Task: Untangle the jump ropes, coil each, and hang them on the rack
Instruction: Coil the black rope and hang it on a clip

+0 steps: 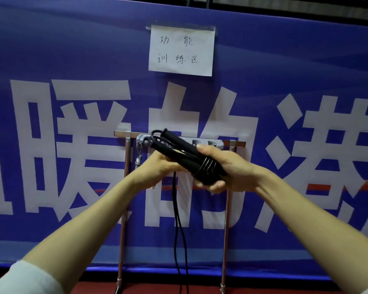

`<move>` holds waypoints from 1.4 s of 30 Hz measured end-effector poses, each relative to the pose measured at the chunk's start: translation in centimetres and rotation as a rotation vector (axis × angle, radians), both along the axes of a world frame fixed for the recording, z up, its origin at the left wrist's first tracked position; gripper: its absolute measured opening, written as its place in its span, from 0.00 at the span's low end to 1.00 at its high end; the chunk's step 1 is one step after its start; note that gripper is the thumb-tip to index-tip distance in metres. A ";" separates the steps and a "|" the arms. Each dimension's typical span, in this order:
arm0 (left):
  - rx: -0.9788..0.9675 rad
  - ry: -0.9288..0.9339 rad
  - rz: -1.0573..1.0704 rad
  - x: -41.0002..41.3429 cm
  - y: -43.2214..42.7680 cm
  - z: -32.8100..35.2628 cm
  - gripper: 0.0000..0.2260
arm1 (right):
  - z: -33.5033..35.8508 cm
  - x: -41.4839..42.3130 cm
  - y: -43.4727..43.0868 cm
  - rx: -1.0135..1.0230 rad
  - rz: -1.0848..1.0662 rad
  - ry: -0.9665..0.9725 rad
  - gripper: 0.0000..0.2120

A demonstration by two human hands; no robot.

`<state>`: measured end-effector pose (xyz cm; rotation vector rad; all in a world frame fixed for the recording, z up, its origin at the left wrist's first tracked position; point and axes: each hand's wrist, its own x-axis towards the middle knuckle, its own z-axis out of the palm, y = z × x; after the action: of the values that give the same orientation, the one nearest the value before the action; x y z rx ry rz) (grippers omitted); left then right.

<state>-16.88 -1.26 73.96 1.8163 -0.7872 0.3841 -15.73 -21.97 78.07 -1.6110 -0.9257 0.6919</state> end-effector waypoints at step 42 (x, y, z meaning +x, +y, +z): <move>-0.378 0.509 0.032 -1.2 -3.9 3.0 0.12 | -0.3 3.4 0.9 -0.254 -1.025 -1.701 0.21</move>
<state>-18.04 -5.20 77.00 1.4764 -0.3051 0.0712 -12.35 -21.05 77.77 -2.4163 -0.8369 -1.5753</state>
